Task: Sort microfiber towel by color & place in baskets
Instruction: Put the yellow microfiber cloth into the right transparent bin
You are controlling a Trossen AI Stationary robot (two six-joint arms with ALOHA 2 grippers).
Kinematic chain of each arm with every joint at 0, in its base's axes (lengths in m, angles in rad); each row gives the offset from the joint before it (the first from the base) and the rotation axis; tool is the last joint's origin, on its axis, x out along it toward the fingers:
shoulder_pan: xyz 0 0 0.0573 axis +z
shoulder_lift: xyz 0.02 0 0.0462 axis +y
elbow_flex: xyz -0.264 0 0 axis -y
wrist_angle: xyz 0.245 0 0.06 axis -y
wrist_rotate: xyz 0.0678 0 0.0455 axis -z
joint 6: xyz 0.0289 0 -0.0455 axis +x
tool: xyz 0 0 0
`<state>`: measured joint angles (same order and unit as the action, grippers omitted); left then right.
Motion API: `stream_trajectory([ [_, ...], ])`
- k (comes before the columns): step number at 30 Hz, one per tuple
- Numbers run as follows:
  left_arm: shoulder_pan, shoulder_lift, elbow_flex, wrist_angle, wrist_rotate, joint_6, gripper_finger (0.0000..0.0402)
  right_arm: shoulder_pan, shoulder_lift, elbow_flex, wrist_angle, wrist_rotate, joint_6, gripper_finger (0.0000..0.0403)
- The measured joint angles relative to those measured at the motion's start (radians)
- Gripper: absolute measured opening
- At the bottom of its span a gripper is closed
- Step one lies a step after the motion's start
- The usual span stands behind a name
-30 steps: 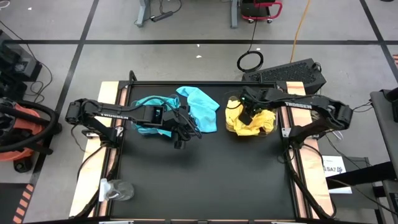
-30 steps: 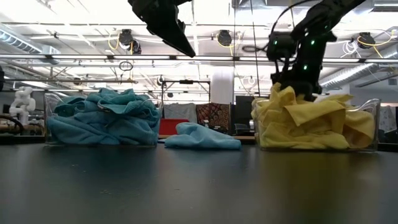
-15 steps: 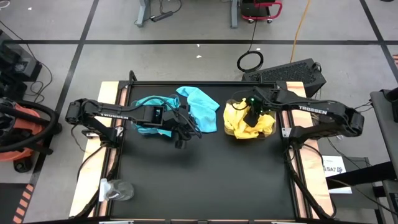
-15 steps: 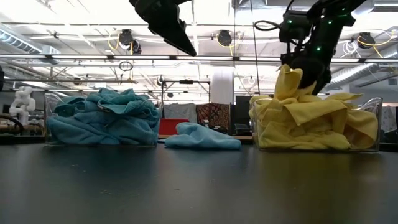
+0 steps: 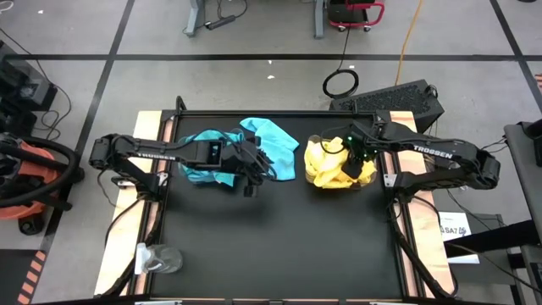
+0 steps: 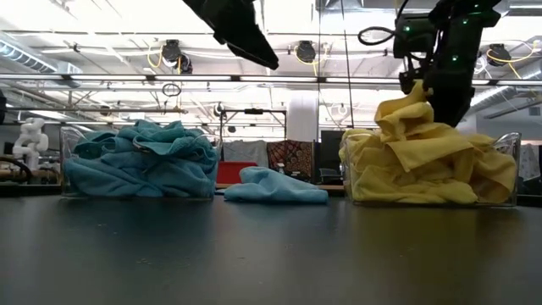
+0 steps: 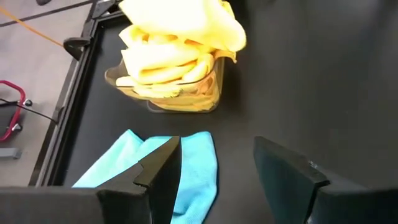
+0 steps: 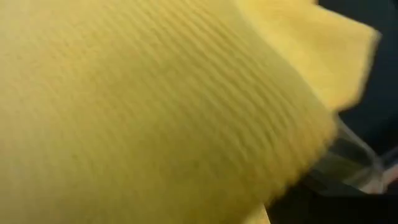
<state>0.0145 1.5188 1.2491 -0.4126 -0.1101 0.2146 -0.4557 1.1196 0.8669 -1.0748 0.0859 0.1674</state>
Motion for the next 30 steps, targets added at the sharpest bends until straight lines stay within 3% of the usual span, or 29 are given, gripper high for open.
stream_trajectory([
  [9, 0.013, 0.010, 0.000, 0.015, 0.000, 0.000, 0.0206, 0.000, -0.045, 0.003, -0.007, -0.168, -0.054, 0.0188],
  [22, 0.013, 0.060, 0.000, 0.014, 0.000, 0.009, 0.0206, 0.000, -0.195, 0.203, -0.034, -0.166, -0.087, 0.0188],
  [30, 0.023, 0.060, 0.000, 0.018, 0.000, 0.009, 0.0206, 0.041, -0.202, 0.198, 0.123, -0.169, -0.106, 0.0187],
])
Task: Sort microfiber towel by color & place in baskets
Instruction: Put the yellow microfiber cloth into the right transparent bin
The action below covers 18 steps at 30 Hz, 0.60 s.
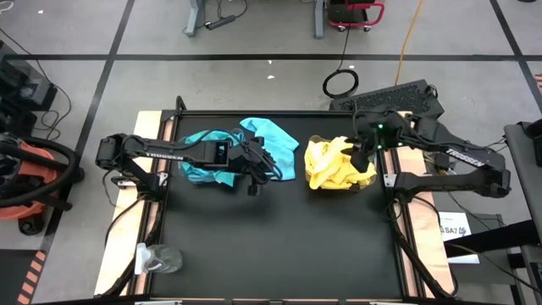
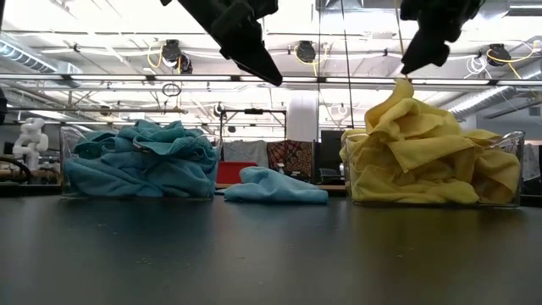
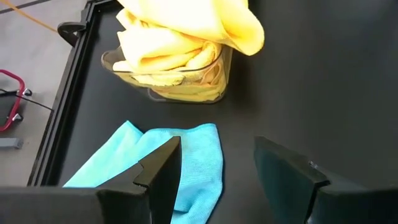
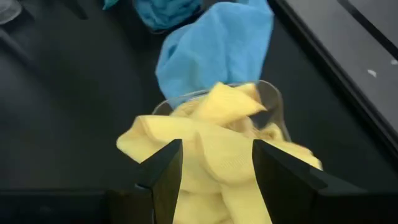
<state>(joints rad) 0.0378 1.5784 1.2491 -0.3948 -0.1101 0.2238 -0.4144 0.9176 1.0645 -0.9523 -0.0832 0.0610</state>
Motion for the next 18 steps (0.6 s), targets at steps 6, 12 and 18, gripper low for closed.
stream_trajectory([
  [6, 0.000, 0.000, 0.000, -0.009, 0.000, -0.001, 0.0206, 0.064, 0.062, -0.053, 0.036, 0.001, -0.024, 0.0184],
  [12, 0.002, 0.000, 0.000, -0.005, 0.000, 0.000, 0.0206, 0.085, 0.127, -0.139, 0.094, 0.068, -0.025, 0.0149],
  [18, 0.009, 0.000, 0.000, -0.005, 0.000, -0.006, 0.0206, 0.076, 0.183, -0.248, 0.163, 0.208, -0.025, 0.0104],
])
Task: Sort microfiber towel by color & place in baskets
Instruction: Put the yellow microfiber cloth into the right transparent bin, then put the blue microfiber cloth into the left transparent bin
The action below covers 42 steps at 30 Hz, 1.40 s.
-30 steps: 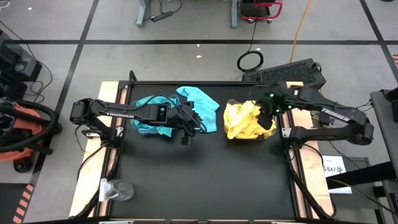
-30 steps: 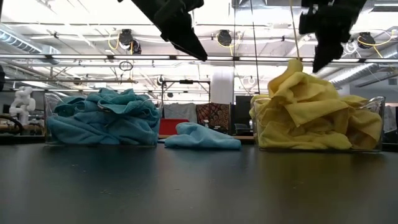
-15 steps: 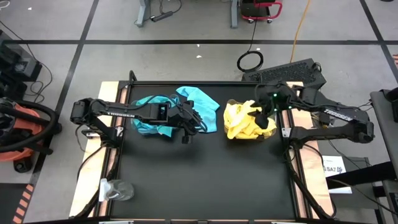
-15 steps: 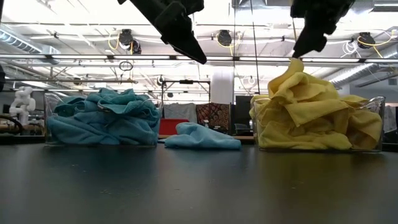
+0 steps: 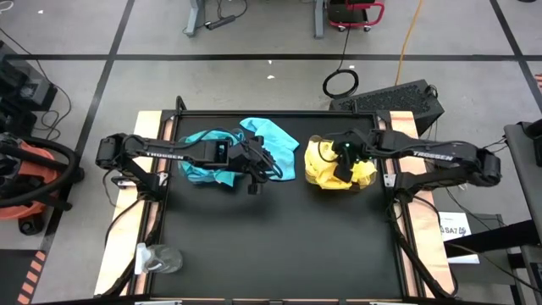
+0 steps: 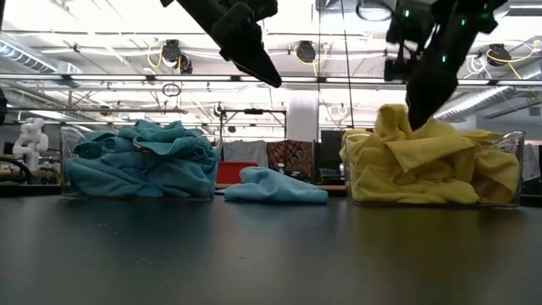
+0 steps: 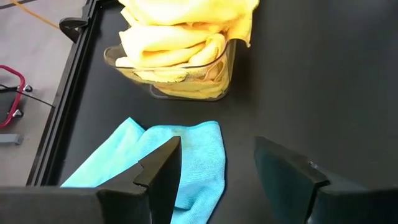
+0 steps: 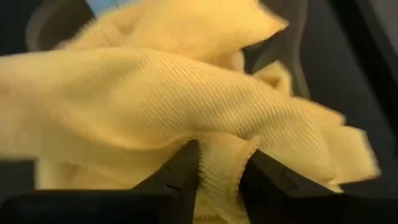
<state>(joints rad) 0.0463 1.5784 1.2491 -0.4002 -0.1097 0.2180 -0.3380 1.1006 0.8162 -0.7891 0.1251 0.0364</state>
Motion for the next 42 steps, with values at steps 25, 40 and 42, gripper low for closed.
stream_trajectory([
  [25, -0.001, 0.000, 0.000, -0.003, 0.000, -0.028, 0.0206, -0.027, -0.010, -0.130, 0.087, -0.050, 0.034, 0.0085],
  [40, 0.000, 0.000, 0.000, -0.002, 0.000, -0.028, 0.0206, -0.026, -0.160, 0.142, -0.149, -0.106, 0.056, 0.0168],
  [42, 0.001, 0.005, 0.000, -0.001, 0.000, -0.026, 0.0206, -0.026, -0.178, 0.170, -0.145, -0.121, 0.056, 0.0175],
])
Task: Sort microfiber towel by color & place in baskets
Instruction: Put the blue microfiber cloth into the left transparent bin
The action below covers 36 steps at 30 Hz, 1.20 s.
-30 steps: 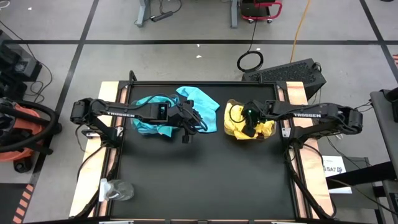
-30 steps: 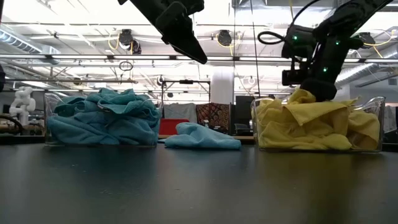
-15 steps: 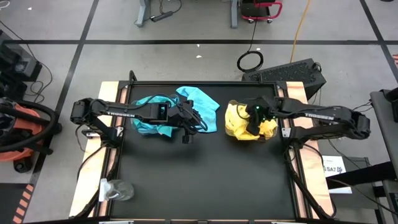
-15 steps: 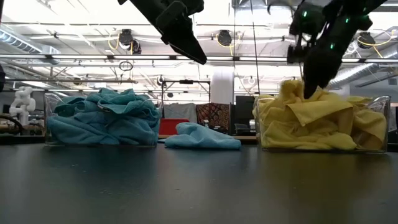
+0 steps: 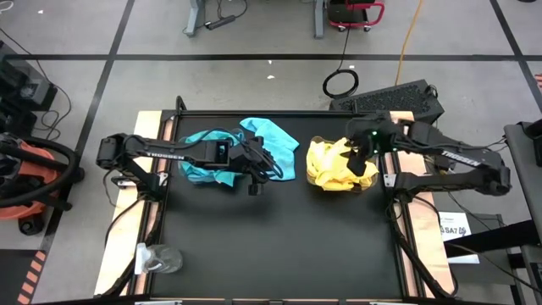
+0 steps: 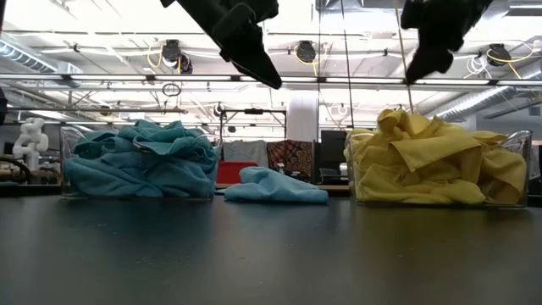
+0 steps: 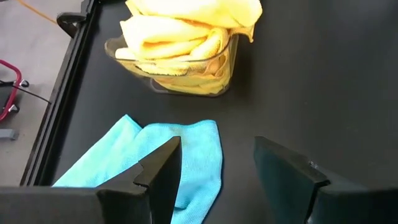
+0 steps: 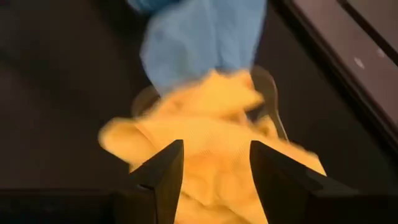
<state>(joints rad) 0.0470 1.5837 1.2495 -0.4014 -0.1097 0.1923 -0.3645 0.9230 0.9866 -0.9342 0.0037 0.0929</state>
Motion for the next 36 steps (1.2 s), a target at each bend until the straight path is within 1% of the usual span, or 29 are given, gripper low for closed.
stream_trajectory([
  [7, 0.027, 0.054, -0.014, -0.007, 0.000, 0.005, 0.0206, 0.010, -0.059, 0.034, 0.116, -0.163, -0.001, 0.0190],
  [9, 0.040, 0.080, -0.013, 0.004, 0.000, 0.005, 0.0206, 0.025, -0.071, 0.034, 0.138, -0.192, -0.009, 0.0192],
  [15, 0.094, 0.154, -0.014, 0.047, 0.000, 0.004, 0.0206, 0.087, -0.081, 0.034, 0.186, -0.216, -0.020, 0.0192],
  [21, 0.202, 0.237, -0.014, 0.057, 0.002, -0.046, 0.0206, 0.140, -0.062, 0.034, 0.202, -0.215, -0.016, 0.0192],
  [25, 0.267, 0.298, -0.014, 0.072, 0.039, -0.078, 0.0208, 0.175, -0.038, 0.034, 0.205, -0.212, -0.019, 0.0192],
  [28, 0.296, 0.335, -0.014, 0.106, 0.058, -0.102, 0.0227, 0.197, -0.011, 0.034, 0.212, -0.211, -0.025, 0.0192],
  [31, 0.308, 0.358, -0.013, 0.133, 0.078, -0.110, 0.0265, 0.219, 0.021, 0.034, 0.218, -0.209, -0.028, 0.0192],
  [34, 0.315, 0.386, -0.002, 0.116, 0.125, -0.128, 0.0304, 0.240, 0.055, 0.034, 0.221, -0.208, -0.034, 0.0192],
  [36, 0.318, 0.411, 0.011, 0.091, 0.128, -0.135, 0.0316, 0.251, 0.076, 0.034, 0.221, -0.208, -0.043, 0.0192],
])
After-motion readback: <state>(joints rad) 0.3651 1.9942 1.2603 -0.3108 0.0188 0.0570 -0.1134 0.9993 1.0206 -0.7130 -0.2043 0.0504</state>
